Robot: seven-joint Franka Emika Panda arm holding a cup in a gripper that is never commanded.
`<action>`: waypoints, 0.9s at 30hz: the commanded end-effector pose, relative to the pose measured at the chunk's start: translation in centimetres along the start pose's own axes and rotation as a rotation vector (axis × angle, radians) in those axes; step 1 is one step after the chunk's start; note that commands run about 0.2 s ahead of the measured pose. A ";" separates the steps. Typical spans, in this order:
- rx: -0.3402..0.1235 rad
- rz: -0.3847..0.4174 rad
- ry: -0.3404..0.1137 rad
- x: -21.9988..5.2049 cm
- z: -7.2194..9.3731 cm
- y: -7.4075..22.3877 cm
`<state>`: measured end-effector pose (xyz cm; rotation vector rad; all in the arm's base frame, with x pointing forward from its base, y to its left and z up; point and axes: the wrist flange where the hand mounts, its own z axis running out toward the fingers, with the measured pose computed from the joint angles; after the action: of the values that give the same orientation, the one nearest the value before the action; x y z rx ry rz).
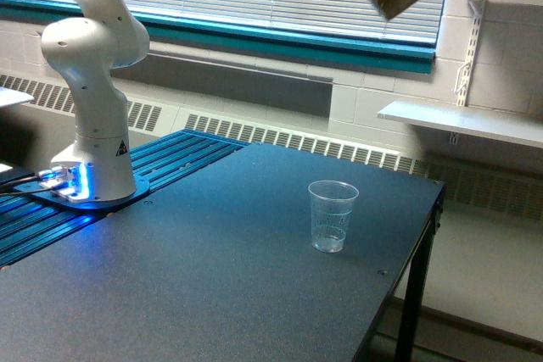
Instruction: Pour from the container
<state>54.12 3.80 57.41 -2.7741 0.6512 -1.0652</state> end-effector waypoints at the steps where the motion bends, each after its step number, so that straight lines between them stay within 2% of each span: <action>1: 0.000 -0.069 0.010 -1.0 -0.1 1.1; 11: -0.006 -0.126 -0.046 -4.3 1.5 3.1; 17: -0.027 -0.180 -0.063 -6.3 2.2 4.5; 27: -0.062 -0.197 -0.106 -9.7 3.9 7.4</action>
<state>48.46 1.84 47.56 -2.9492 0.4564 -0.9274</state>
